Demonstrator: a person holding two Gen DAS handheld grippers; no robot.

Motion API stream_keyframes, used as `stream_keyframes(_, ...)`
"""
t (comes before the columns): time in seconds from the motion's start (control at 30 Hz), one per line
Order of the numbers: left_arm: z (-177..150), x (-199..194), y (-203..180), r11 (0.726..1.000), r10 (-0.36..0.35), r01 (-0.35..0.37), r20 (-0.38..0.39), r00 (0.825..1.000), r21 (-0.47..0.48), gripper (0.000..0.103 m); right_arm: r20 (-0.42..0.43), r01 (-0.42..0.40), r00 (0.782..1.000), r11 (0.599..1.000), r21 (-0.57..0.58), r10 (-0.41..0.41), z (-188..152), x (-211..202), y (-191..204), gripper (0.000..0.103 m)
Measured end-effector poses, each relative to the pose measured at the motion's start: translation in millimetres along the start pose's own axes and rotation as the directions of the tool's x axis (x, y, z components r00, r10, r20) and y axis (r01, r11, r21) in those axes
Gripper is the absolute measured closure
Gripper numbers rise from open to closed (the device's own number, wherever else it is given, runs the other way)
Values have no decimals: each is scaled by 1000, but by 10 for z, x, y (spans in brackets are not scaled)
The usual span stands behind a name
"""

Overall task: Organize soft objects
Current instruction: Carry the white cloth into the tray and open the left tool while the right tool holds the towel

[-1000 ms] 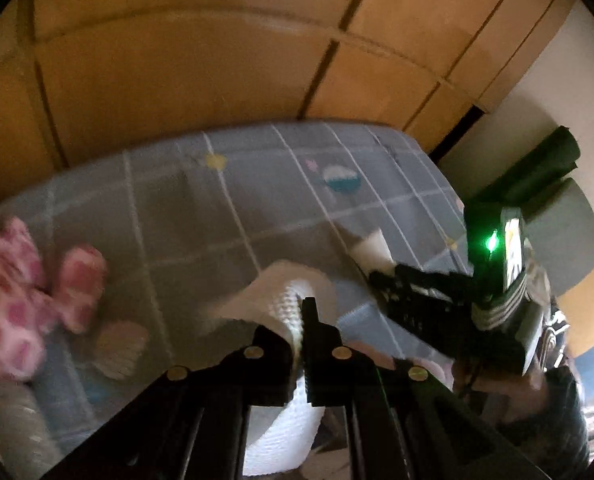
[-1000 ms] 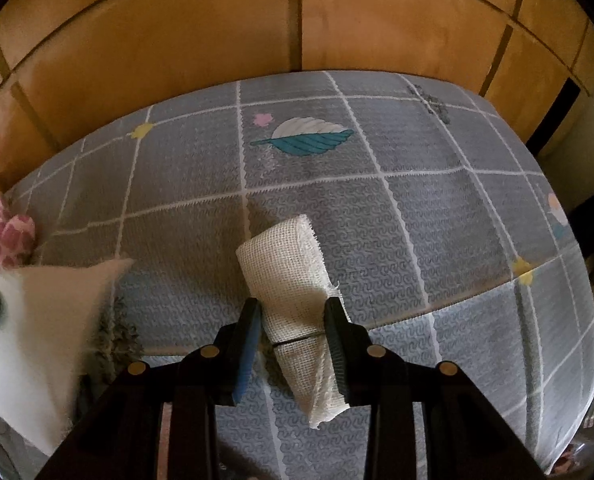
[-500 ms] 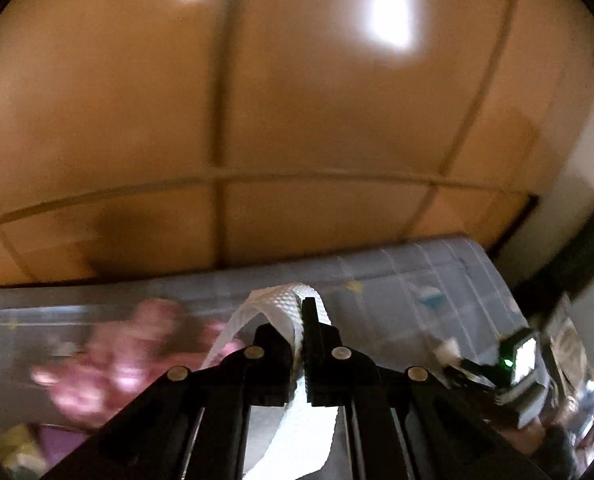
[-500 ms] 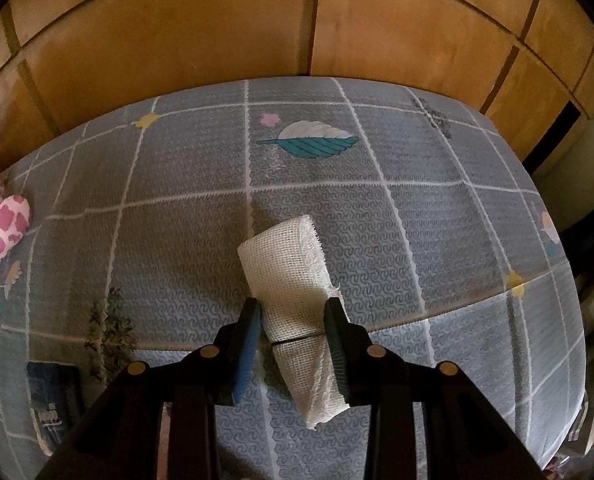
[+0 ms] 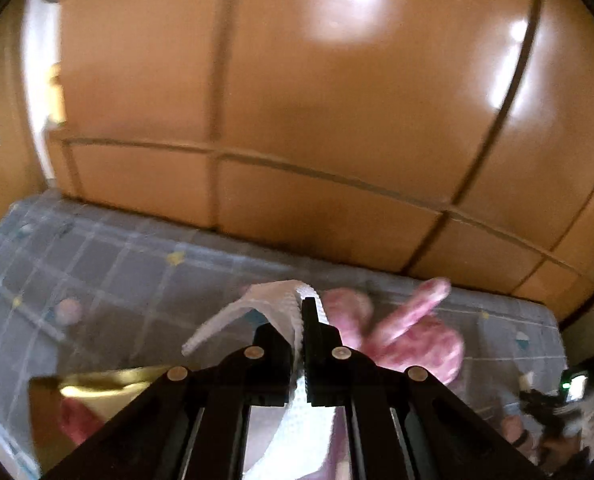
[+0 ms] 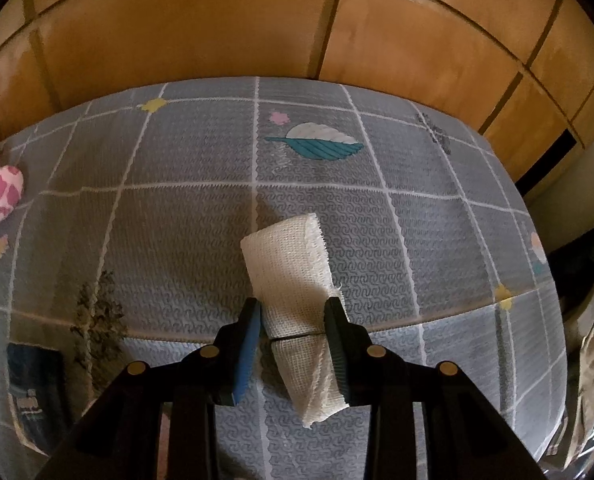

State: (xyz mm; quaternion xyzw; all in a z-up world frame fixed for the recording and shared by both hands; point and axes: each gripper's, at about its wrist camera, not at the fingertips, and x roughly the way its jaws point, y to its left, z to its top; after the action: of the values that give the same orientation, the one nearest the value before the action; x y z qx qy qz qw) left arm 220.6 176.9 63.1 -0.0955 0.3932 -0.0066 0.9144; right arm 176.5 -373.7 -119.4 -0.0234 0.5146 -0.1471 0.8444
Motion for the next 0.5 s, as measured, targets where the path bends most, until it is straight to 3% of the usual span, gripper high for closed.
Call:
stream_keyframes(0.23, -624, -459, 829, 991, 80, -78, 14, 997, -108, 99, 9, 43, 999, 998, -47, -42, -21, 7, 67, 70)
stream_keyframes(0.5, -1506, -541, 1699, 951, 177, -195, -95, 980, -242, 99, 31, 122, 992, 987, -107, -119, -58, 31, 187, 70)
